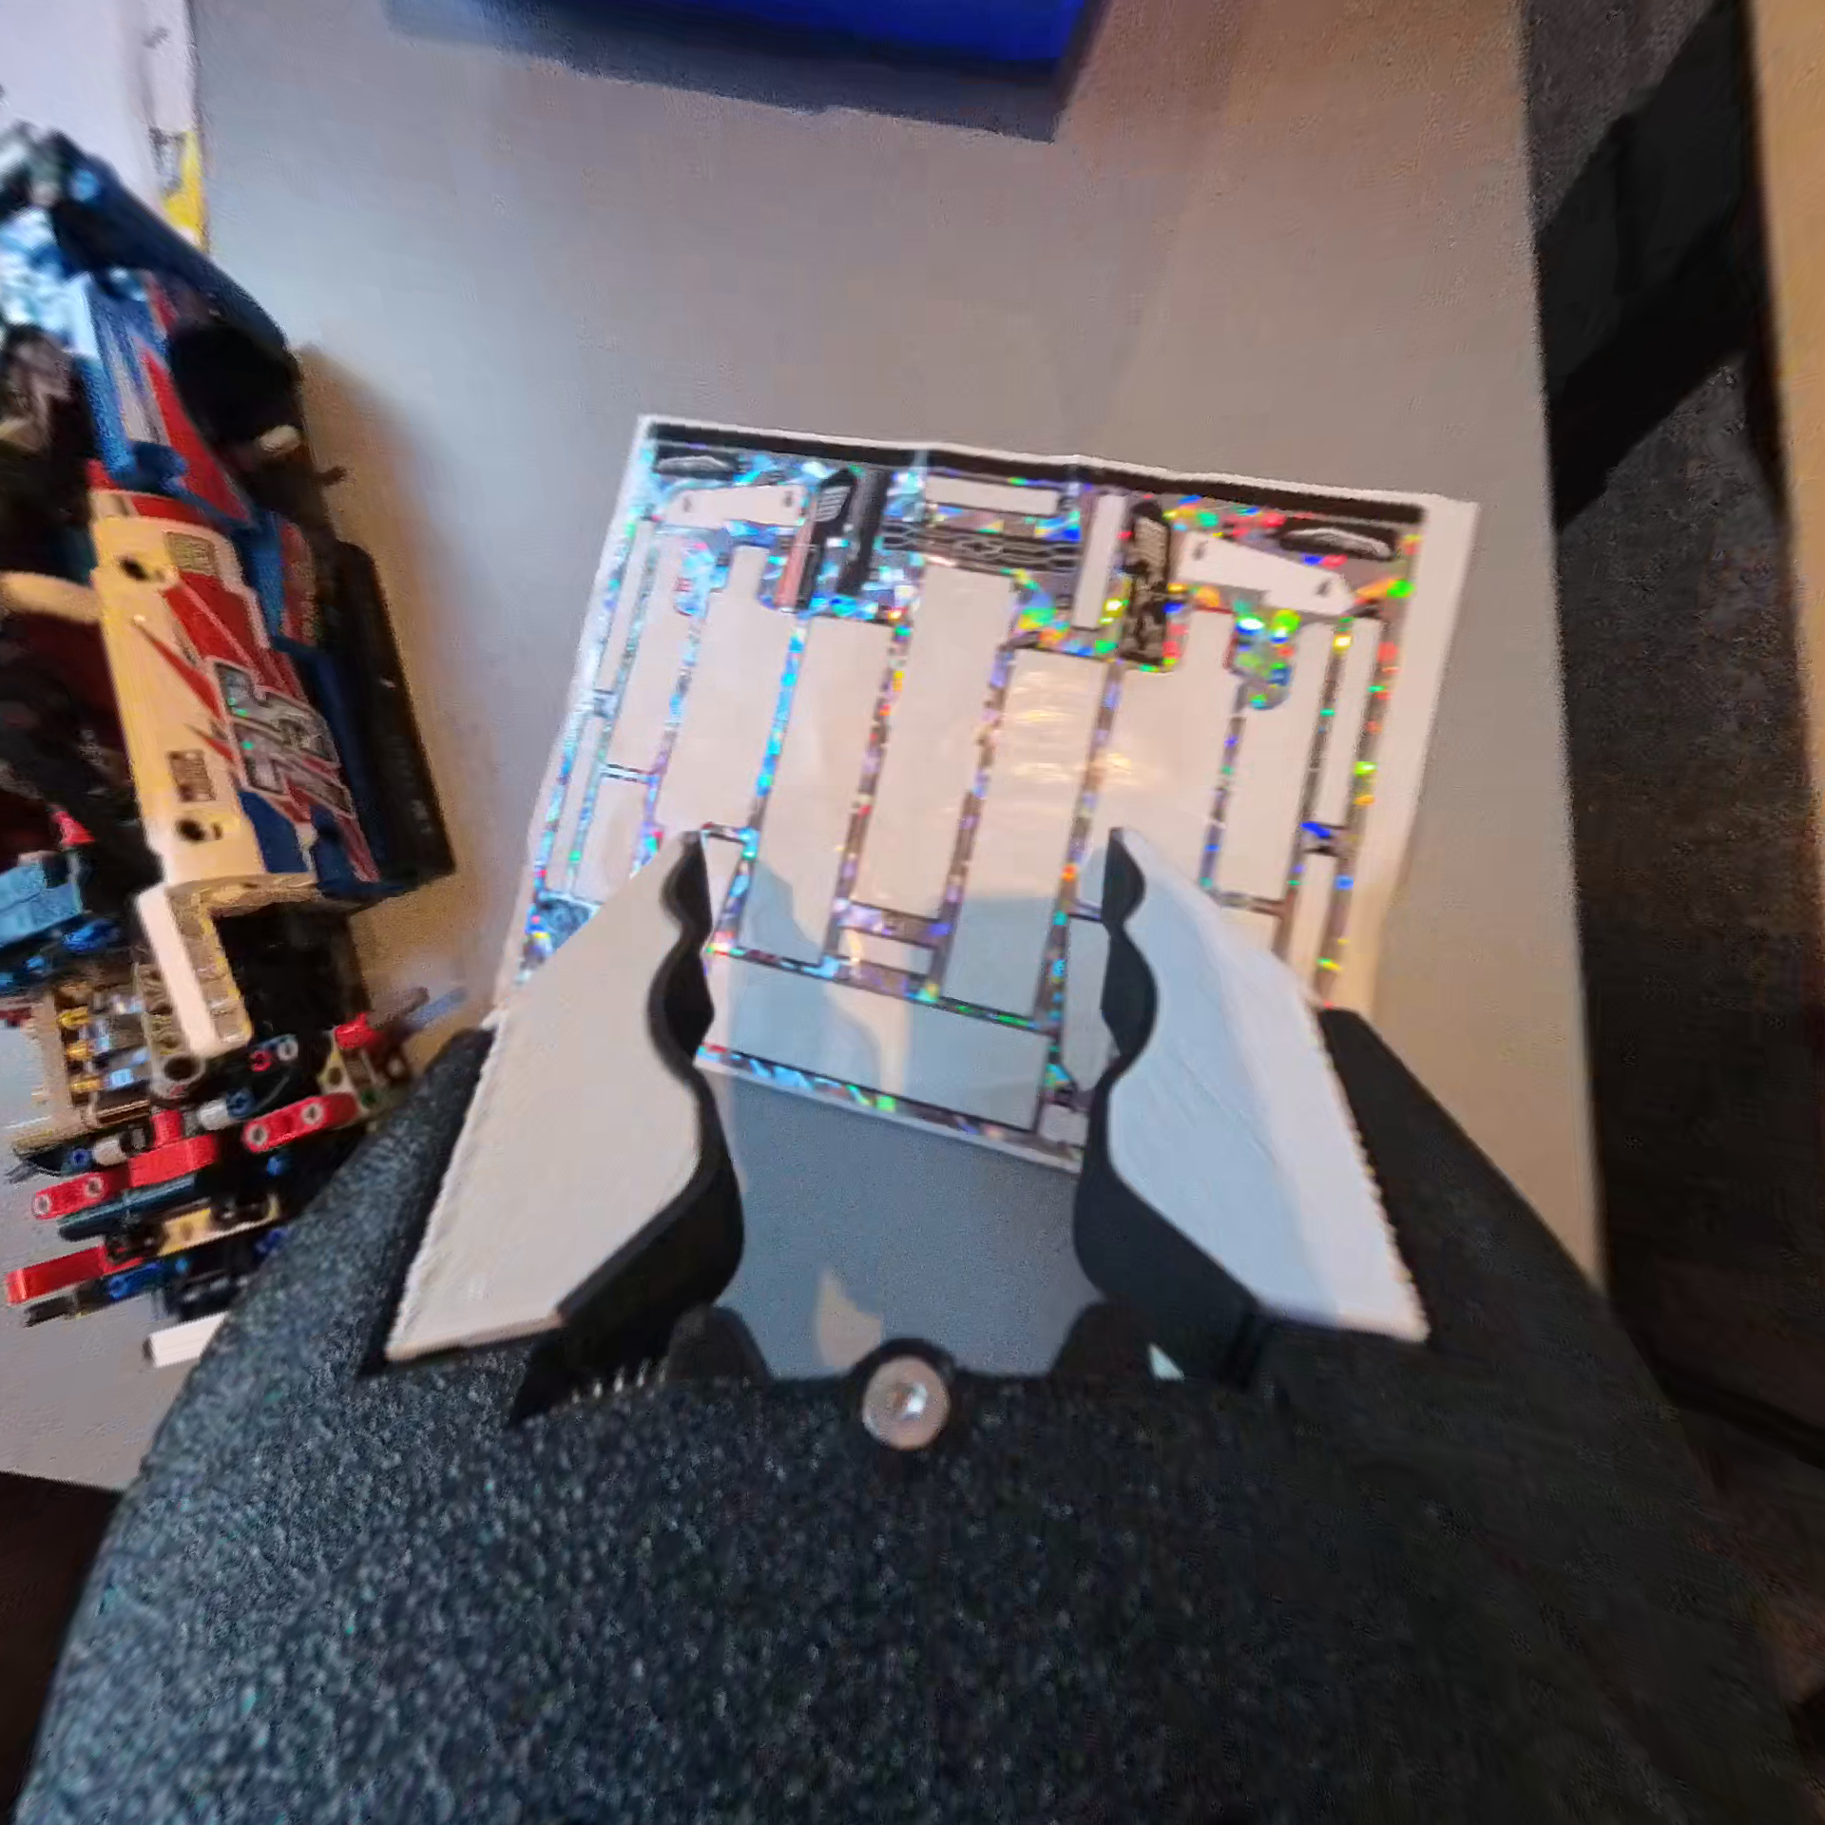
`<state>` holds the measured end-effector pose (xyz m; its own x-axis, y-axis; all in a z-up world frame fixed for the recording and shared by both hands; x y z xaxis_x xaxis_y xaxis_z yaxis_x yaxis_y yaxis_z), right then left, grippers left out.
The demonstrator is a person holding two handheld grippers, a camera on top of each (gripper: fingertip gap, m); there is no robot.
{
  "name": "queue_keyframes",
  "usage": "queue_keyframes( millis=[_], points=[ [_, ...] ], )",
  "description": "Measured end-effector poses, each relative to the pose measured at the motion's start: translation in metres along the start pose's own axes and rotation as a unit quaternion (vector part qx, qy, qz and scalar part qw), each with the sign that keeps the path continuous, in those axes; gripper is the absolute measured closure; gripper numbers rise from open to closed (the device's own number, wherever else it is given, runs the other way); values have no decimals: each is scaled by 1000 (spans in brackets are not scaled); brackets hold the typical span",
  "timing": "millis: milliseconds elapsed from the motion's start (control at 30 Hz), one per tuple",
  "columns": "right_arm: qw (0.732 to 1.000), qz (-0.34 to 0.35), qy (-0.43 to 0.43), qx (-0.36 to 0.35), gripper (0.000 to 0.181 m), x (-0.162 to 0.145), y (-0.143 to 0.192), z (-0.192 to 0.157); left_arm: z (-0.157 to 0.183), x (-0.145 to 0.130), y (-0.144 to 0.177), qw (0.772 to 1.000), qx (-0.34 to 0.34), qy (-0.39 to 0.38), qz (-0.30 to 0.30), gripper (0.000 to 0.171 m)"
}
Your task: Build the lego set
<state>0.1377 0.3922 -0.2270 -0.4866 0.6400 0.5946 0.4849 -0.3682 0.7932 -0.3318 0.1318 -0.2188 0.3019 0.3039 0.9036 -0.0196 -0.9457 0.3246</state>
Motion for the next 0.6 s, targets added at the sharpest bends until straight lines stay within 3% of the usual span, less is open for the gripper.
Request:
queue_keyframes(
  millis=[200,333,500,600],
  points=[
    [997,3,51,-64,95,-18,-27,-20,0,-1,-2,1000,5,0,-7,152],
    [990,-5,143,10,98,-12,-32,-19,-2,0,0,1000,8,7,0,153],
    [928,-89,337,135,99,-12,-22,4,-2,-1,-1,1000,1,9,-5,152],
    [906,-137,383,117,106,-11,-11,17,-1,-1,-2,1000,1,5,-9,152]
  ],
)
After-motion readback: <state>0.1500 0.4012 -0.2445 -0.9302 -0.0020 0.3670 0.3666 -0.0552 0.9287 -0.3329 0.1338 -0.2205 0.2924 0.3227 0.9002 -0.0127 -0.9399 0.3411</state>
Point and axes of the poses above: each gripper's, where its closed fingertips meet, y back along the fingers, x out of its top, z = x × y across the jaws, the point moved 7 cm from there along y, back along the fingers, and after that the axes turned 5 degrees about y, right-handed, at the moved point
